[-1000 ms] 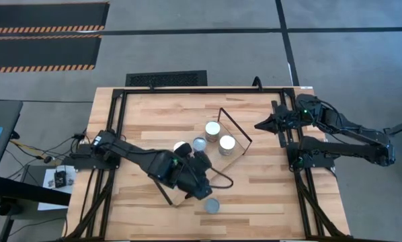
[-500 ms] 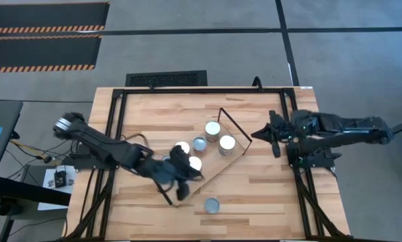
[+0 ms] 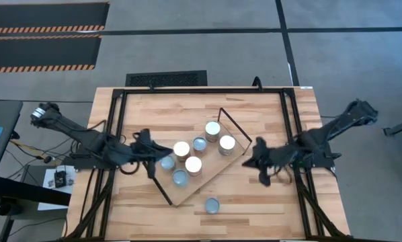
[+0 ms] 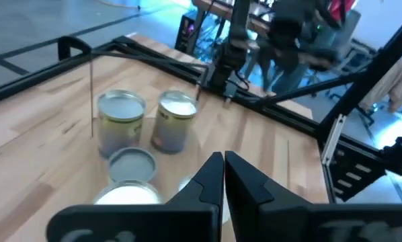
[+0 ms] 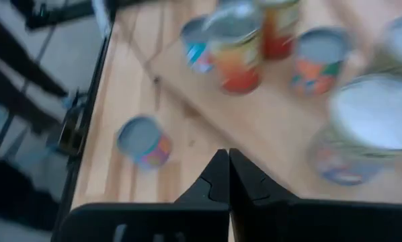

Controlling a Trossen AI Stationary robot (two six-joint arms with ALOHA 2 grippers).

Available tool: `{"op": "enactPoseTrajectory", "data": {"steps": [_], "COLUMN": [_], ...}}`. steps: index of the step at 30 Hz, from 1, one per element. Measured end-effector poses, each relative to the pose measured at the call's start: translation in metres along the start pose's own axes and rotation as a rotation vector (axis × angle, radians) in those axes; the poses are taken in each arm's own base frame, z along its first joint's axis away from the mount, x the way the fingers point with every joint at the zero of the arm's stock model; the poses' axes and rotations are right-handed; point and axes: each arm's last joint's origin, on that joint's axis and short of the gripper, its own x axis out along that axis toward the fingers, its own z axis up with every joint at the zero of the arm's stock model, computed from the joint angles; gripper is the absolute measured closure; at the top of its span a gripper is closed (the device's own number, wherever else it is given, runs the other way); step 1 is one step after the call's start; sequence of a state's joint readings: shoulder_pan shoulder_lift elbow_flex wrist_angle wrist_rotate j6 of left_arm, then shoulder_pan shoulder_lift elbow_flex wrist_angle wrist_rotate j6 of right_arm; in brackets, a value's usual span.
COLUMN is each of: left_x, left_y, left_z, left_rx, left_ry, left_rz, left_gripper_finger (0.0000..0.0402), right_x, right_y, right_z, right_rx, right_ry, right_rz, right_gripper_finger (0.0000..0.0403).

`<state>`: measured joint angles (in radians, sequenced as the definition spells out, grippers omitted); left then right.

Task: Pick and place cans onto a shelf
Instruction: Put the canned peas on the shelf

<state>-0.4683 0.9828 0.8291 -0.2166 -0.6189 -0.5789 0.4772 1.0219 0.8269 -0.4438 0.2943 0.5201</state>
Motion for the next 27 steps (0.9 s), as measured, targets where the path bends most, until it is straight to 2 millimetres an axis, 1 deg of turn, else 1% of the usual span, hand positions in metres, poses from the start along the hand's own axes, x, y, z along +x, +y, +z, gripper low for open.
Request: {"op": "enactPoseTrajectory", "data": {"steps": [3,6,10,15,19,22,24,27], "left_x": [-0.011,-0.021,-0.031,-0.038,-0.038,-0.038,-0.037,-0.037], "left_y": [0.014,0.026,0.037,0.046,0.050,0.052,0.052,0.053], "left_z": [-0.006,-0.011,-0.015,-0.018,-0.023,-0.028,-0.030,-0.031], "left_rx": [-0.008,-0.027,-0.051,-0.059,-0.063,-0.075,-0.073,-0.068], "left_ry": [-0.020,-0.041,-0.066,-0.087,-0.082,-0.070,-0.059,-0.050], "left_rz": [0.004,0.003,-0.011,0.005,0.008,0.009,0.012,0.015], "left_gripper_finger": [0.0401,0.0401,0.0401,0.0401,0.0401,0.0401,0.0401,0.0401], "right_x": [0.017,0.035,0.064,0.100,0.126,0.143,0.152,0.166], "right_y": [0.020,0.039,0.060,0.089,0.105,0.114,0.120,0.127], "right_z": [-0.006,-0.011,-0.014,-0.013,-0.011,-0.010,-0.009,-0.011], "right_rx": [-0.052,-0.095,-0.152,-0.348,-0.502,-0.637,-0.718,-0.804], "right_ry": [0.073,0.143,0.220,0.283,0.348,0.375,0.382,0.400], "right_rz": [0.019,0.034,0.028,0.057,0.048,0.059,0.074,0.120], "right_gripper_finger": [0.0390,0.0375,0.0342,0.0291,0.0248,0.0225,0.0216,0.0216]}}
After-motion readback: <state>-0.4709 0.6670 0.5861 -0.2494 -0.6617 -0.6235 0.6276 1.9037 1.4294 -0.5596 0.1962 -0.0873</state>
